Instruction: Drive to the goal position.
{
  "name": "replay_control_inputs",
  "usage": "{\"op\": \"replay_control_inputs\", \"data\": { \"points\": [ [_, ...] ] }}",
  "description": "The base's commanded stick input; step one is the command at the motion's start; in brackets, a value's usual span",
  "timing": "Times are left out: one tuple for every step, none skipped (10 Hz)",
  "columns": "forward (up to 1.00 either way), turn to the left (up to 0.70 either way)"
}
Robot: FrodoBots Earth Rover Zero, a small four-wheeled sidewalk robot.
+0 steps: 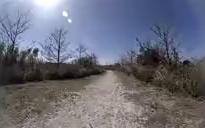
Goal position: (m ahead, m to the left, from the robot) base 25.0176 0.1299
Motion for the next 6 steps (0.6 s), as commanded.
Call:
{"op": "replay_control_inputs", "data": {
  "points": [
    [0.70,0.00],
    [0.70,0.00],
    [0.70,0.00],
    [0.70,0.00],
    [0.70,0.00],
    [0.70,0.00]
  ]
}}
